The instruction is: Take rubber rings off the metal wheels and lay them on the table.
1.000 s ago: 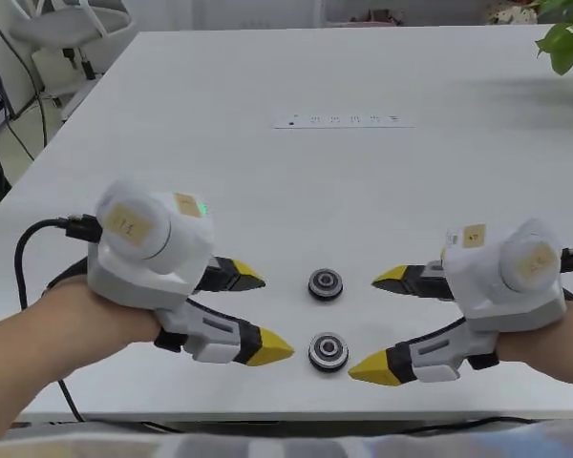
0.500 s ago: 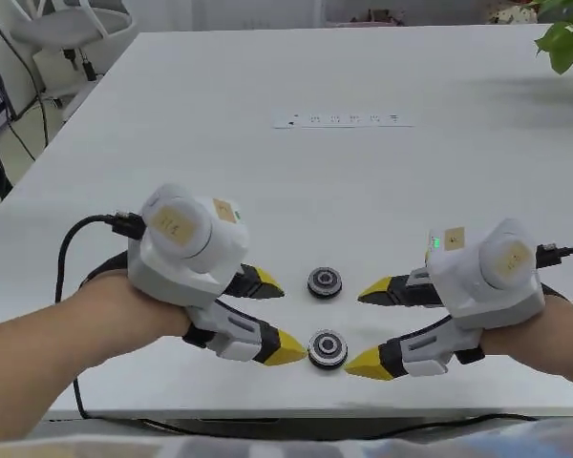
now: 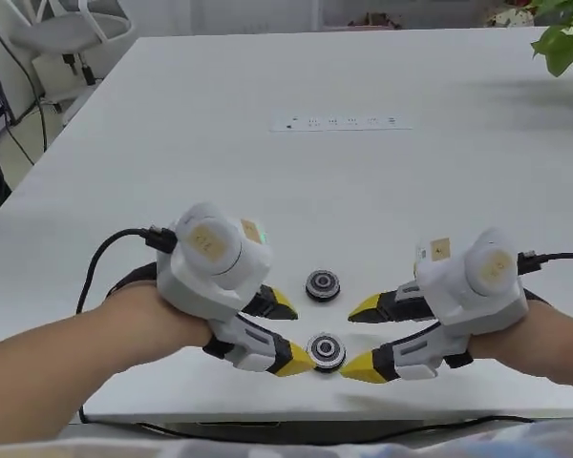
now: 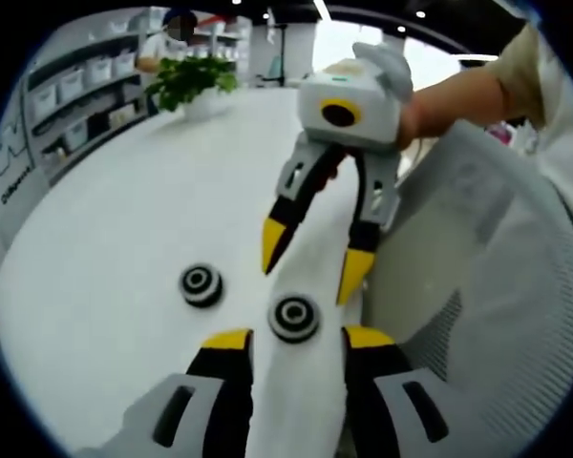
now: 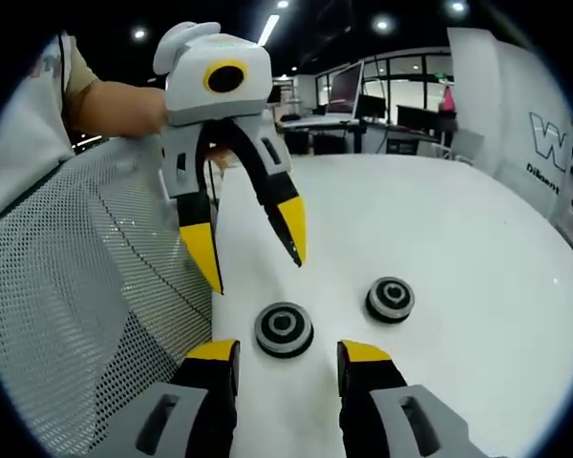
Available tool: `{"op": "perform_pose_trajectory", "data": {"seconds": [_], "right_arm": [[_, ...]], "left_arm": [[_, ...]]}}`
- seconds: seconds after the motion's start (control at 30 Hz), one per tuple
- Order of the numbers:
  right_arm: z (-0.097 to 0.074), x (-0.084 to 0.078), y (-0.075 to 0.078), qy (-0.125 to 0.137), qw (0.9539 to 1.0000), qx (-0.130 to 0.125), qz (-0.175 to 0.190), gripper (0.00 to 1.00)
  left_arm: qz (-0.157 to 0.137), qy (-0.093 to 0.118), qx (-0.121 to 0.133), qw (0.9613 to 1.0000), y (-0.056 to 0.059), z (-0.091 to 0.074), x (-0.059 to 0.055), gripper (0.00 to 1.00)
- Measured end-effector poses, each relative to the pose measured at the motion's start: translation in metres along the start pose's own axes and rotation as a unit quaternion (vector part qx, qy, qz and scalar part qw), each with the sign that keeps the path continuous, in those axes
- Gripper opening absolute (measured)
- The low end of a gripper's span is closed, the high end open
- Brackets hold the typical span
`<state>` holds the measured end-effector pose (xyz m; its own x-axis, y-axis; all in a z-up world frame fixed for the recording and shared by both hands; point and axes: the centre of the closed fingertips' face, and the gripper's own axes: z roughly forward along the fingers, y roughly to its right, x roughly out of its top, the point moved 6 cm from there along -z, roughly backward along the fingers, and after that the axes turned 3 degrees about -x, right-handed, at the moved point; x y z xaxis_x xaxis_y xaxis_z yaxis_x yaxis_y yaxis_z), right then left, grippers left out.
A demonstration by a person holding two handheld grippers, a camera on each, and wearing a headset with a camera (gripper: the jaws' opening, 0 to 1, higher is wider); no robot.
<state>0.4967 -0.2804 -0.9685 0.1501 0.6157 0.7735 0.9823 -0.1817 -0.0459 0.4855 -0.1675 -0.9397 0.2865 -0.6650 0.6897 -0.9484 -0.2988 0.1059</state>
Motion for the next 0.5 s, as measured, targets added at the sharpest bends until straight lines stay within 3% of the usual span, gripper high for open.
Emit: {"op": "perform_pose_trajectory", "data": {"seconds": [0.2, 0.5], "right_arm": [[0.004, -0.003, -0.001, -0.010, 0.9999, 0.006, -0.012, 0.36], [0.005, -0.006, 0.003, -0.006, 0.9999, 0.002, 0.008, 0.35]], "left_arm": [[-0.007, -0.001, -0.008, 0.9999, -0.001, 0.008, 0.001, 0.34], [-0.018, 0.002, -0.014, 0.9997, -0.003, 0.022, 0.004, 0.26]]}}
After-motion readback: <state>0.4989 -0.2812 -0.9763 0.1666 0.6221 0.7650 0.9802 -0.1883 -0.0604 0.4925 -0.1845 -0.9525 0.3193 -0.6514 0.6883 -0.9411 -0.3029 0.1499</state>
